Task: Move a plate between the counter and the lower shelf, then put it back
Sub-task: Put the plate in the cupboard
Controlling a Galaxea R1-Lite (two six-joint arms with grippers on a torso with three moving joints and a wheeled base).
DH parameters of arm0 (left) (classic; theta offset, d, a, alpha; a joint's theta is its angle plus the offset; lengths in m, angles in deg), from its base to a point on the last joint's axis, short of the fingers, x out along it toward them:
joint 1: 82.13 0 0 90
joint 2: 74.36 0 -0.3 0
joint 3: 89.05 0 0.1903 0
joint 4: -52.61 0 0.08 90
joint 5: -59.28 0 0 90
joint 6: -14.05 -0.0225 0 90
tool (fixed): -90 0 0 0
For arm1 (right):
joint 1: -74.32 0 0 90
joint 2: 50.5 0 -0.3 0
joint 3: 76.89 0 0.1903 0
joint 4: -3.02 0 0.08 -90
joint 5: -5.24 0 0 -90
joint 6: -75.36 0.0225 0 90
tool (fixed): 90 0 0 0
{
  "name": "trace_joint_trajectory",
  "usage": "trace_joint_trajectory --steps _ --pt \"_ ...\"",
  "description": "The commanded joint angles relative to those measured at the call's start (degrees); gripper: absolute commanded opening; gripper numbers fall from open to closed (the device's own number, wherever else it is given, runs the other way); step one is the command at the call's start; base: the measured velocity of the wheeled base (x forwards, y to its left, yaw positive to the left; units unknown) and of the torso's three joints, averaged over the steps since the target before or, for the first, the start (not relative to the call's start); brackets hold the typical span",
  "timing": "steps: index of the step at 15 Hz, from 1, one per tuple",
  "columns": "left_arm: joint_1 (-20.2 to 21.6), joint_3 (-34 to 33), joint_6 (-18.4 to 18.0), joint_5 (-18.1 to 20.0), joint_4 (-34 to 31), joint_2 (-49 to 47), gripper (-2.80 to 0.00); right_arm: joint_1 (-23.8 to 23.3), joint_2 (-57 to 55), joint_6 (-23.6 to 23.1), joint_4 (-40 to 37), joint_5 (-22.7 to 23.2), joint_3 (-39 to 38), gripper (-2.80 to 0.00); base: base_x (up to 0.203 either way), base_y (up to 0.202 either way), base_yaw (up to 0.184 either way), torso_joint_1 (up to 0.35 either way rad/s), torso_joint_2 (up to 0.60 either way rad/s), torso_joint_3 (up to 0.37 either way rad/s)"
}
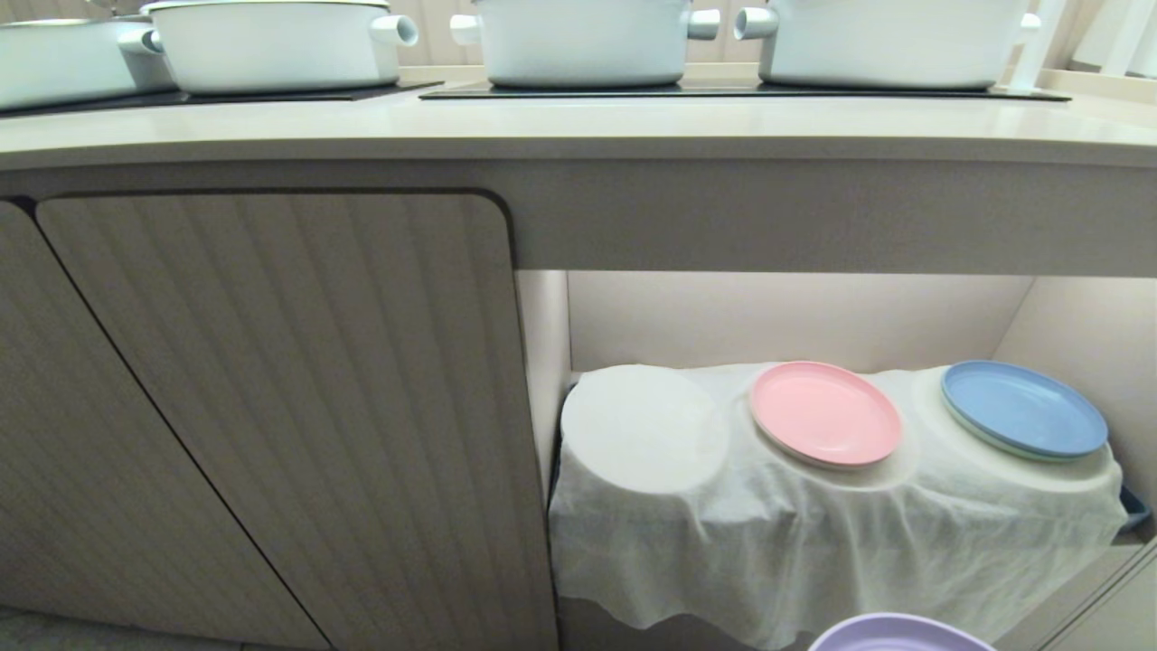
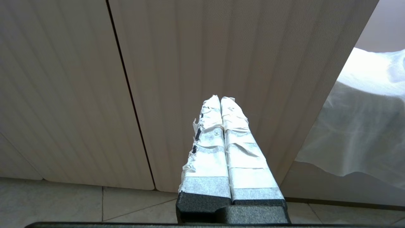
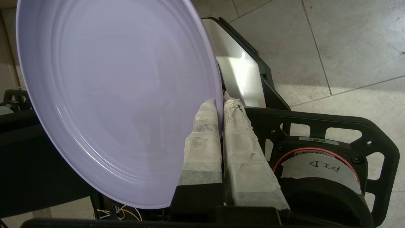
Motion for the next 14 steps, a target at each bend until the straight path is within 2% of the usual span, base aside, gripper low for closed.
trace_joint_trajectory --steps 1,5,9,14 --pt "0.0 0.0 0.0 0.0 0.0 0.0 -2.8 -0.9 -2.9 0.1 1.4 0.1 0.3 -2.8 0.0 0.0 0.0 0.0 0.0 0.0" --pt "0.1 0.0 0.0 0.0 0.0 0.0 -2.8 -2.9 -8.3 0.0 7.3 0.1 0.6 -2.8 0.0 0.0 0.0 0.0 0.0 0.0" --pt "0.0 0.0 0.0 0.0 0.0 0.0 -2.8 -3.0 -12.6 -0.2 12.9 0.5 0.9 -2.8 0.0 0.0 0.0 0.0 0.0 0.0" --pt "0.1 0.0 0.0 0.0 0.0 0.0 -2.8 -2.5 -20.5 -1.0 14.0 0.9 5.3 -2.8 0.0 0.0 0.0 0.0 0.0 0.0"
